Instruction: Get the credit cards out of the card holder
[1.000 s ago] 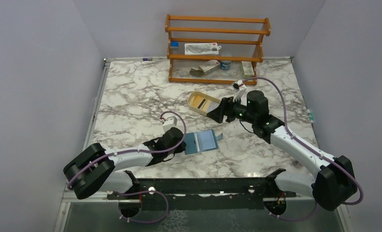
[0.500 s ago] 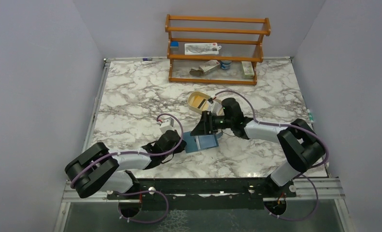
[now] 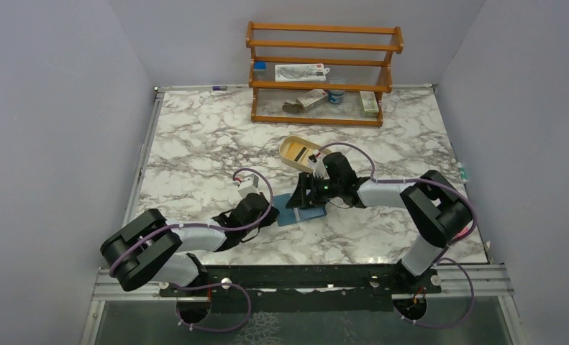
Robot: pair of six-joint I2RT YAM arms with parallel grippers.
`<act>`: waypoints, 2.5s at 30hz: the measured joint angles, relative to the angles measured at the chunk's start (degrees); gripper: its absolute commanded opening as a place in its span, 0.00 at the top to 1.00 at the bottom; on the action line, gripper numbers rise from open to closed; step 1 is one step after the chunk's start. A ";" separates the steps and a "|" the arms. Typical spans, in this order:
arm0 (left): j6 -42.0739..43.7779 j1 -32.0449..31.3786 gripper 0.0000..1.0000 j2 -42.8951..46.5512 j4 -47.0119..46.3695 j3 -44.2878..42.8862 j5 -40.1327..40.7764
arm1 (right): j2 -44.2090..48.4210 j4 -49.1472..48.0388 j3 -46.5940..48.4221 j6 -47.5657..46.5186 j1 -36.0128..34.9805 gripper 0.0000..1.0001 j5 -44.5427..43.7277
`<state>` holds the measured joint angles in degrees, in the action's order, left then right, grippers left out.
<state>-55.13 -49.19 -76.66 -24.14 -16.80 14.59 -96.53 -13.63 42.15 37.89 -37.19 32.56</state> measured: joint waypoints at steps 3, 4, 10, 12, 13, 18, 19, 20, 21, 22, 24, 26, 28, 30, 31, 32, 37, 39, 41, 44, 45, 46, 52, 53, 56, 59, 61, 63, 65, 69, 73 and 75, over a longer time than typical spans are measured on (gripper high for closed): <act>-0.20 0.02 1.00 -0.44 -0.66 0.00 -0.07 | -1.51 -1.09 0.00 0.07 -0.04 0.29 -0.35; -0.26 0.04 1.00 -0.55 -0.81 0.00 -0.11 | -1.92 -1.84 0.00 0.13 -0.24 0.29 -0.35; -0.83 0.09 1.00 -0.74 -1.53 0.28 -0.24 | -4.11 -6.16 0.17 1.97 -0.63 0.29 -0.09; -1.18 0.09 1.00 -0.74 -1.81 0.46 -0.26 | -4.76 -7.06 0.63 2.69 -0.79 0.29 -0.09; -1.31 0.09 1.00 -0.76 -1.95 0.52 -0.26 | -5.03 -7.48 0.76 2.99 -0.81 0.29 -0.09; -1.88 0.13 1.00 -0.83 -2.54 0.83 -0.24 | -5.40 -8.66 0.81 5.16 -0.90 0.29 0.04; -1.97 0.13 1.00 -0.83 -2.58 0.85 -0.24 | -5.49 -9.01 0.81 5.64 -0.90 0.29 0.04; -2.10 0.17 1.00 -0.83 -2.60 0.87 -0.24 | -5.55 -9.38 0.76 6.01 -0.90 0.29 0.11; -2.29 0.22 1.00 -0.83 -2.67 0.94 -0.24 | -5.57 -9.88 0.63 6.43 -0.90 0.30 0.13; -2.40 0.24 1.00 -0.83 -2.82 1.03 -0.24 | -5.60 -10.84 0.24 7.06 -0.87 0.30 0.20; -2.71 0.33 1.00 -0.81 -3.17 1.27 -0.24 | -5.60 -12.63 -0.52 7.96 -0.87 0.30 0.57; -2.95 0.35 1.00 -0.74 -3.50 1.53 -0.22 | -5.73 -15.17 -1.49 9.18 -0.68 0.30 1.62; -3.08 0.37 1.00 -0.70 -3.76 1.73 -0.22 | -6.08 -17.84 -2.27 10.64 -0.70 0.30 3.85; -3.17 0.37 1.00 -0.55 -3.91 1.90 -0.22 | -6.62 -21.59 -3.15 12.39 -0.79 0.30 6.73; -3.19 0.37 1.00 -0.35 -3.87 2.03 -0.22 | -6.82 -23.19 -3.48 13.11 -0.79 0.30 7.87; -3.23 0.37 1.00 -0.09 -3.87 2.27 -0.22 | -6.97 -24.33 -3.74 13.53 -0.79 0.30 8.57; -3.63 0.37 1.00 1.68 -3.34 3.41 -0.22 | -8.39 -26.97 -4.13 14.53 -0.81 0.30 10.67; -3.76 0.37 1.00 2.16 -2.95 3.54 -0.22 | -8.85 -26.82 -4.11 14.40 -0.96 0.30 10.67; -3.82 0.37 1.00 2.73 -2.54 3.76 -0.24 | -9.38 -26.25 -3.98 14.01 -1.42 0.31 10.60; -4.04 0.37 1.00 3.91 -1.62 4.20 -0.24 | -10.60 -24.57 -3.21 13.33 -2.47 0.31 10.38; -4.11 0.37 1.00 4.52 -1.05 4.37 -0.22 | -10.99 -24.06 -2.80 13.27 -2.75 0.32 10.38; -4.17 0.37 1.00 4.90 -0.79 4.50 -0.20 | -11.28 -23.80 -2.40 13.27 -2.99 0.32 10.38; -4.44 0.37 1.00 7.02 1.07 5.09 0.00 | -12.79 -23.93 -0.83 14.36 -4.02 0.32 10.43; -4.44 0.37 1.00 7.17 1.27 5.11 0.00 | -13.03 -24.09 -0.63 14.69 -4.20 0.32 10.43; -4.46 0.37 1.00 7.50 1.68 5.14 0.02 | -13.73 -25.16 -0.33 16.04 -4.57 0.32 10.54; -4.46 0.37 1.00 7.82 2.10 5.16 0.07 | -13.97 -25.90 -0.33 16.83 -4.70 0.32 10.64; -4.46 0.37 1.00 8.31 2.45 5.35 0.13 | -13.97 -25.92 -0.33 17.16 -4.83 0.32 10.67; -4.48 0.37 1.00 8.79 2.89 5.42 0.26 | -13.90 -25.83 -0.35 17.18 -4.87 0.32 10.73; -4.52 0.37 1.00 9.57 3.45 5.55 0.33 | -13.60 -25.59 -0.55 17.16 -4.87 0.32 10.93; -4.68 0.31 1.00 11.65 4.44 5.68 0.35 | -11.85 -24.96 -1.49 17.11 -3.96 0.32 11.98; -4.63 0.31 1.00 13.68 5.38 5.68 0.90 | -9.77 -23.82 -1.62 16.98 -2.08 0.32 13.49; -4.61 0.33 1.00 14.49 6.36 5.68 1.55 | -8.79 -23.28 -1.64 16.85 -0.87 0.32 14.03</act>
<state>-59.75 -48.86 -62.17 -17.78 -11.11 16.14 -105.32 -36.91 40.51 54.74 -38.06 46.59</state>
